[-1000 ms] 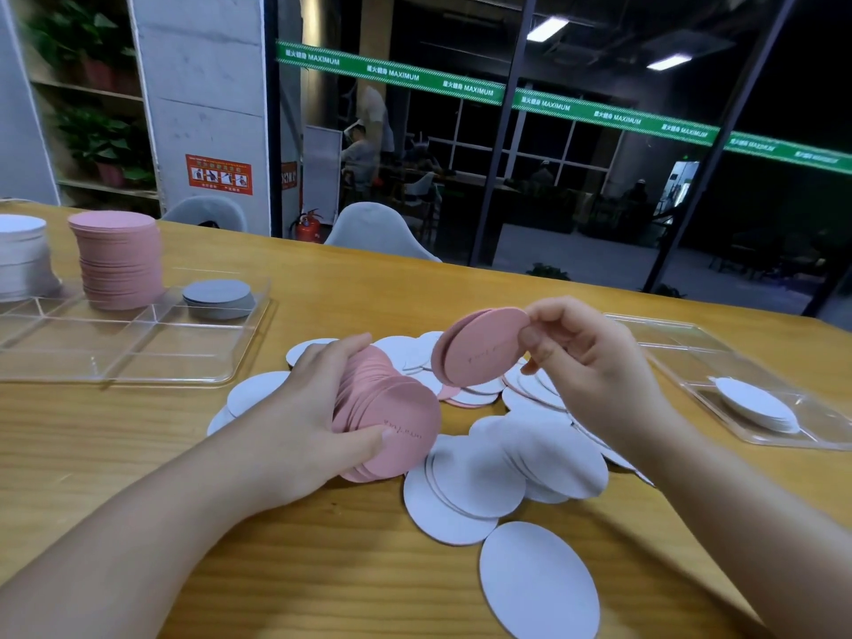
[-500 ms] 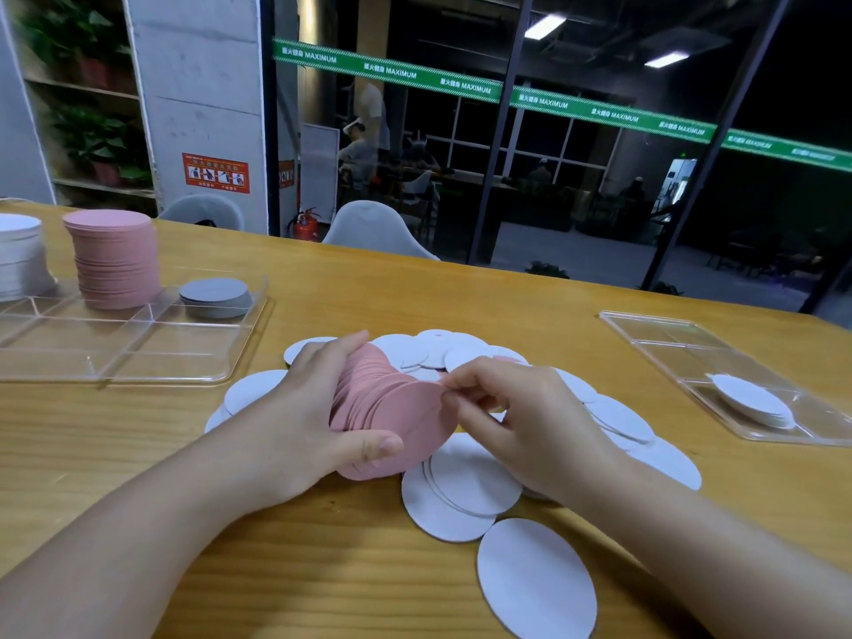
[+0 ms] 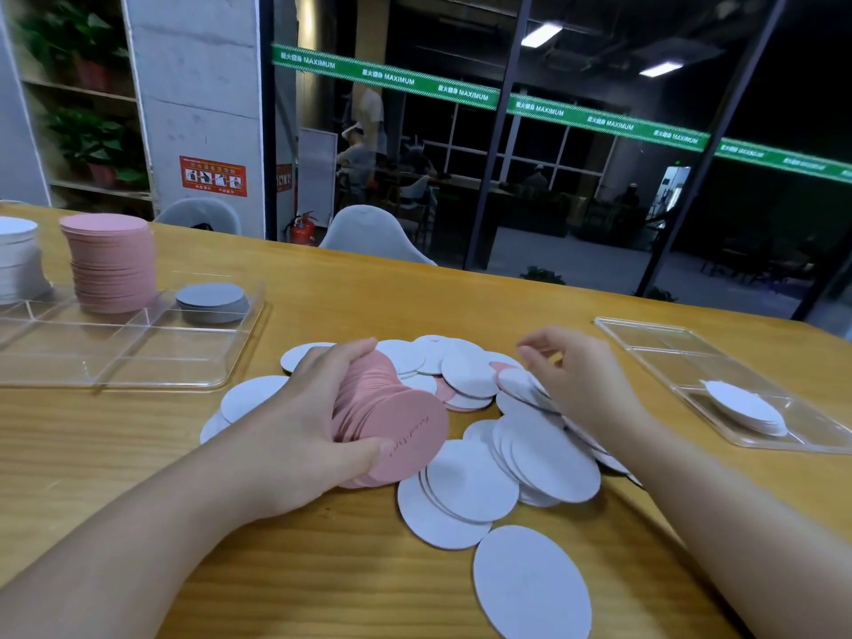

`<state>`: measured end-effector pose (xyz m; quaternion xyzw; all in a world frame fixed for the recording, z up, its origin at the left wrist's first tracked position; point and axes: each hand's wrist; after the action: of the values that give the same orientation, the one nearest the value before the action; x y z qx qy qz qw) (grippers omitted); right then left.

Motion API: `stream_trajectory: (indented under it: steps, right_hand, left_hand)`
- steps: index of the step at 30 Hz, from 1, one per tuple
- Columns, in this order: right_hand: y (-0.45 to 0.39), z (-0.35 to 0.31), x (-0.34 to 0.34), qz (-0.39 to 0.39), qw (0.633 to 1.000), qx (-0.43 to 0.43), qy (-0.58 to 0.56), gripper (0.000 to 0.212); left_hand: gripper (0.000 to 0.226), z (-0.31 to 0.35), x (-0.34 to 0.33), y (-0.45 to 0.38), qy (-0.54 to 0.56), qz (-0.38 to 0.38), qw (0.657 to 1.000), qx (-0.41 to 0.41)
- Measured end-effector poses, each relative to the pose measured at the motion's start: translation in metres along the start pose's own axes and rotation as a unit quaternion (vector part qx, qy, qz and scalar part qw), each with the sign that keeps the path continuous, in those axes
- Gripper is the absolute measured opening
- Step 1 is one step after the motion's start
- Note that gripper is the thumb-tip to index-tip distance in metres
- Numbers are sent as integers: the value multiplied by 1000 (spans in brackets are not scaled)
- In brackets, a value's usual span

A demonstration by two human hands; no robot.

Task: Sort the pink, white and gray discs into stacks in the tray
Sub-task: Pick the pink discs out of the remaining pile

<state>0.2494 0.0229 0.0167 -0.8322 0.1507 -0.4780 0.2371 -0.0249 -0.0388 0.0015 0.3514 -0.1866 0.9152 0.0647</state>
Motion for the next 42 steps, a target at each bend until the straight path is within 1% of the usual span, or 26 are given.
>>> stream_trajectory:
  steps: [2,4,8,11,15,18,21,24,26,27,31,32,35,38,40,42]
  right_hand:
    - [-12,7,-2,-35,997,-59,28,18]
    - [-21,10,-8,-74,992,-93,52,20]
    - [-39,10,-21,-115,983,-131,64,22]
    - [-54,9,-25,-173,969,-155,84,25]
    - [-67,5,-17,-264,941,-156,143,24]
    - [-71,4,-14,-296,927,-153,173,23]
    - [-72,3,-15,-309,920,-149,189,24]
    - [-71,2,-18,-297,924,-142,194,26]
    - [-70,5,-21,-276,936,-142,167,24]
    - [-68,7,-22,-258,945,-146,141,21]
    - [-63,17,-20,-140,979,-144,39,11]
    - [-60,17,-18,-117,983,-138,18,6]
    - [-50,13,-11,-68,993,-95,-5,3]
    - [-35,3,-4,-19,996,-65,-51,6]
    - [-22,-7,0,-10,993,-56,-108,10]
    - [-6,-15,4,-16,984,-34,-172,13]
  left_hand:
    - [87,0,1,-1,1,0,1000,-2]
    - [88,0,1,-1,3,3,1000,0]
    - [85,0,1,-1,5,3,1000,-2]
    - [86,-1,1,-1,8,5,1000,-3]
    - [86,-2,1,-1,12,5,1000,-2]
    - [87,-4,0,-2,13,3,1000,-2]
    - [91,-6,0,-3,9,0,1000,-5]
    - [93,-6,0,-3,6,6,1000,-2]
    - [92,-6,-1,-3,8,11,1000,-1]
    - [91,-5,-1,-3,10,11,1000,1]
    - [92,-5,-2,-3,12,6,1000,-1]
    - [93,-5,-2,-3,11,5,1000,-1]
    - [91,-5,-2,-3,10,7,1000,0]
    - [87,-4,-2,-2,13,11,1000,-1]
    - [87,-3,-1,-2,14,13,1000,0]
    - [86,-2,-1,-2,17,13,1000,1]
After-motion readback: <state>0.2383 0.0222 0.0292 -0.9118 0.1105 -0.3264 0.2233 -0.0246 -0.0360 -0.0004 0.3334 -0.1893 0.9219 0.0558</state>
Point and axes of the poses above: each hand's wrist, its own y-axis away from the middle knuckle, its own x-axis out of the back of the hand, z = x × y, and after that the axes turned 4 degrees about z, right-handed
